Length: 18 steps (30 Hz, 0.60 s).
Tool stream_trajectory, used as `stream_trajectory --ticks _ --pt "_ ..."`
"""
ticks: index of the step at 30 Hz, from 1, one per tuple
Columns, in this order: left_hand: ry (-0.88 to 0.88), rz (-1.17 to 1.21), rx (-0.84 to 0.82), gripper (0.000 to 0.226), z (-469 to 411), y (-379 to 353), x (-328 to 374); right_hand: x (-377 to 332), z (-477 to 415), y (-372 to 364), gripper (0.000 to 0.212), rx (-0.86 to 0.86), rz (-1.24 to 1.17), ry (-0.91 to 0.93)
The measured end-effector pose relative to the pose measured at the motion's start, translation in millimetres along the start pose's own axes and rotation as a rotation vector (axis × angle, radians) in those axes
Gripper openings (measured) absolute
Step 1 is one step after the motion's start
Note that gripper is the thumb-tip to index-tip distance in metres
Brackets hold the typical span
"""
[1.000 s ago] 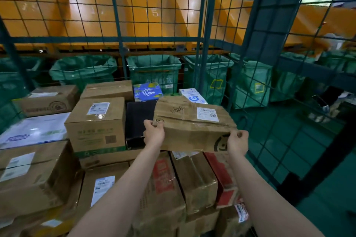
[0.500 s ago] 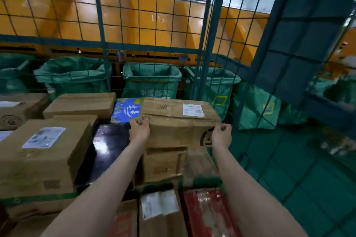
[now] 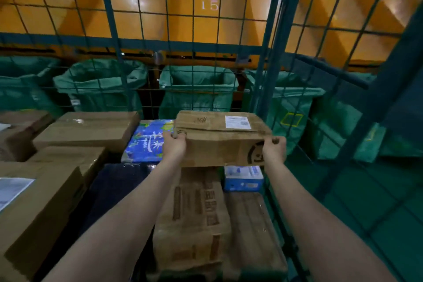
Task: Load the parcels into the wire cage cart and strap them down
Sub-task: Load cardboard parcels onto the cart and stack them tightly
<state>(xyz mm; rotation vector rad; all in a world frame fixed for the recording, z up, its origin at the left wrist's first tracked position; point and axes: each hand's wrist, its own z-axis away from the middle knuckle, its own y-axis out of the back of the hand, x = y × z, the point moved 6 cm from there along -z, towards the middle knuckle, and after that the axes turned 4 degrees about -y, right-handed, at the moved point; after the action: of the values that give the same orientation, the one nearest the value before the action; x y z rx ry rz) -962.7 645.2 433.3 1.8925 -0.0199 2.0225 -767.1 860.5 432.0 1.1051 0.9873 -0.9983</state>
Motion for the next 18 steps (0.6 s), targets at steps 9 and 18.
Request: stream_trajectory --ticks 9,18 --pt "-0.005 0.045 0.011 0.023 -69.5 -67.6 -34.6 21.3 -81.5 -44.9 0.024 -0.019 0.020 0.037" --pt "0.027 -0.367 0.028 0.033 -121.0 -71.9 -66.2 56.8 -107.7 -100.8 0.010 -0.160 0.126 0.001"
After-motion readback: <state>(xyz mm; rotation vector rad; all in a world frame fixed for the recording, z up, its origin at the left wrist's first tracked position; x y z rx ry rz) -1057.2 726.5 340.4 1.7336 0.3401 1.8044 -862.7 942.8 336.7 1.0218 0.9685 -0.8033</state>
